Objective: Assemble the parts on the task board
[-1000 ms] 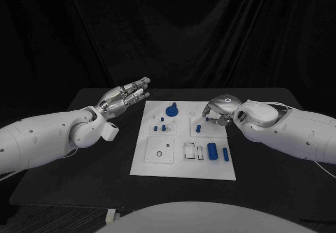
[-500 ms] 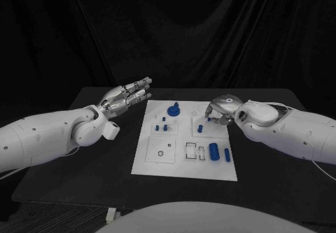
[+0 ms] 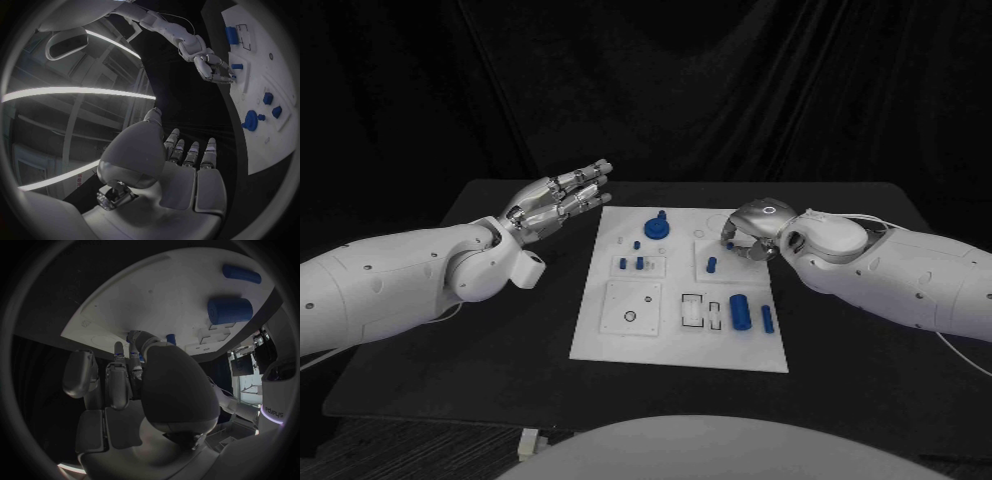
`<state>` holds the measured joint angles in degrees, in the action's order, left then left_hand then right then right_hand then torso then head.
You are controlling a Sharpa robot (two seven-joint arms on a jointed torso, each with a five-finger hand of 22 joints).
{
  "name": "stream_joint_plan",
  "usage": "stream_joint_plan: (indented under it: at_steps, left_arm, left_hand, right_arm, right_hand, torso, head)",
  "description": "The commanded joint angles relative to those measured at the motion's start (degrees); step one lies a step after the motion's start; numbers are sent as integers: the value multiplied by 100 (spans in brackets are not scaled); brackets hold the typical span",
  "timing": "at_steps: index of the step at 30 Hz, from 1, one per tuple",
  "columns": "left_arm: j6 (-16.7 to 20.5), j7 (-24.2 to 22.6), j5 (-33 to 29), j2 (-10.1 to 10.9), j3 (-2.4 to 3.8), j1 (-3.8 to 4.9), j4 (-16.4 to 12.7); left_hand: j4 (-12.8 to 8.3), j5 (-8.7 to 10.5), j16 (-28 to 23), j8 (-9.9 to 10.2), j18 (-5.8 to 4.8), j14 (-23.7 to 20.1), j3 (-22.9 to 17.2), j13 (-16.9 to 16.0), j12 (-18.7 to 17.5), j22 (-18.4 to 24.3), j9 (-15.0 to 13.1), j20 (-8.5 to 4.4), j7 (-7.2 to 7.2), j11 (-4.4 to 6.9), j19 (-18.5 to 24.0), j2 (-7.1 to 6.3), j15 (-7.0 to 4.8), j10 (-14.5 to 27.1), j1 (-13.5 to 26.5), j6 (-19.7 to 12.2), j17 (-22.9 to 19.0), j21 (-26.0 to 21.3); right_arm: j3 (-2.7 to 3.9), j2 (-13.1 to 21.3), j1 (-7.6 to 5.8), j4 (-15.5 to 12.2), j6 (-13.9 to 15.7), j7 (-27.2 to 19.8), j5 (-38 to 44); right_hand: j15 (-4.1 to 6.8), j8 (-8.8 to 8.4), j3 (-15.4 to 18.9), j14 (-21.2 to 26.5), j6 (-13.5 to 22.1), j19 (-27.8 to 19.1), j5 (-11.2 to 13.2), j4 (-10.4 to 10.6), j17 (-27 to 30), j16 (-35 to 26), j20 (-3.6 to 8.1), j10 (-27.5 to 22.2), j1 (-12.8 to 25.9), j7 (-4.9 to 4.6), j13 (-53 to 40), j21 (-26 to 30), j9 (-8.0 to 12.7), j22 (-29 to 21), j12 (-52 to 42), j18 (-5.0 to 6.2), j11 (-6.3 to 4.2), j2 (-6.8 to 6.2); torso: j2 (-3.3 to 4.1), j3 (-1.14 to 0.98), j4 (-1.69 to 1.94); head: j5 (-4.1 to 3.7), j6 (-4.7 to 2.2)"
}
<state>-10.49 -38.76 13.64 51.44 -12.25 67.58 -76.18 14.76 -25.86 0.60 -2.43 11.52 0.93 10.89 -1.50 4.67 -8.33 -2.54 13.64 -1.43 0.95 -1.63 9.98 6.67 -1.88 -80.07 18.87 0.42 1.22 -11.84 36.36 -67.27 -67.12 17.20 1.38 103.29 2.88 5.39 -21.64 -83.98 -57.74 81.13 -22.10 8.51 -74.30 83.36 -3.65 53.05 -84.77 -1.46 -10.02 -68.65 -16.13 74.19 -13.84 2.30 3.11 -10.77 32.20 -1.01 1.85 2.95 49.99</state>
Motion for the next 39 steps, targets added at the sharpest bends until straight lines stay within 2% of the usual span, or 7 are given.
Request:
stream_joint_plan:
  at_steps: [1, 7, 10, 16, 19, 29, 39]
  left_arm:
    - [-93, -1024, -48, -6, 6, -7, 2]
    - [-100, -991, -48, -1, 6, -7, 6]
    - [-92, -982, -48, 1, 6, -7, 5]
    - [-90, -958, -48, 9, 6, -7, 16]
    - [-93, -950, -48, 8, 6, -7, 24]
    - [-103, -904, -48, 5, 6, -7, 35]
    - [-129, -857, -48, -13, 6, -8, 53]
  left_hand:
    - [-94, -131, -19, 20, -120, -29, 133, 39, 83, -100, 30, 48, -2, -60, -80, -5, 77, 28, -89, 121, -13, 44]
    - [-106, -136, -7, 3, -117, -8, 134, 38, 85, -153, 16, 108, -59, -94, -120, 14, 118, 27, -104, 249, -6, 62]
    - [-117, -156, 7, -40, -114, 16, 139, 36, 94, -207, -9, 150, -120, -136, -160, 21, 139, 21, -113, 485, 1, 82]
    - [-135, -199, 23, -46, -112, 45, 130, 33, 109, -246, -10, 182, -150, -169, -196, 40, 166, 11, -136, 536, 10, 99]
    - [-141, -211, 23, -49, -112, 45, 126, 33, 110, -246, -12, 188, -158, -177, -199, 44, 170, 10, -143, 558, 9, 100]
    - [-188, -267, 40, -61, -113, 73, 98, 28, 136, -270, -18, 217, -206, -229, -229, 71, 195, -7, -194, 640, 17, 113]
    - [-262, -348, 84, -65, -112, 146, 64, 24, 160, -362, -22, 266, -244, -272, -310, 85, 246, -25, -258, 696, 38, 152]
  right_arm:
    - [5, -15, 20, 32, 102, -48, 42]
    - [5, -57, 40, 84, 120, -65, 42]
    - [5, -75, 53, 105, 158, -88, 42]
    - [5, -117, 72, 153, 215, -127, 42]
    - [5, -133, 83, 183, 220, -142, 42]
    - [5, -177, 142, 285, 275, -214, 42]
    - [5, -172, 172, 328, 306, -227, 42]
  right_hand:
    - [-46, 110, 20, -205, -15, -38, 103, -89, -119, -59, -15, 37, 201, -32, -61, 112, -104, 967, -175, 233, 13, -11]
    - [-38, 166, 31, -208, -69, -34, 179, -133, -124, -56, -10, 117, 219, -80, -135, 111, -174, 968, -345, 233, -1, 41]
    - [-34, 192, 20, -205, -100, -35, 152, -158, -113, -61, -7, 107, 204, -109, -150, 117, -200, 967, -377, 234, -4, 62]
    - [4, 343, -16, -206, -296, -24, 61, -266, -115, -62, 21, 264, 145, -300, -235, 91, -338, 976, -585, 231, -63, 159]
    - [7, 365, -30, -207, -310, -20, 53, -300, -109, -65, 29, 365, 136, -349, -259, 85, -377, 978, -659, 228, -58, 190]
    - [-21, 428, -72, -199, -415, -22, 53, -357, -78, -82, 16, 544, 112, -423, -258, 92, -442, 977, -711, 225, -27, 245]
    - [-51, 370, -129, -188, -343, -27, 58, -420, -48, -100, -8, 626, 63, -447, -226, 96, -426, 977, -683, 224, -12, 246]
  torso:
    - [-2, 1, 0]
    - [-1, 3, 0]
    - [-2, 3, 0]
    - [-5, 4, 2]
    - [-8, 5, 2]
    - [-2, 3, -2]
    - [-5, 6, -4]
  head:
    - [20, 1]
    - [49, 1]
    - [60, 1]
    - [67, 1]
    - [57, 1]
    - [70, 1]
    - [72, 1]
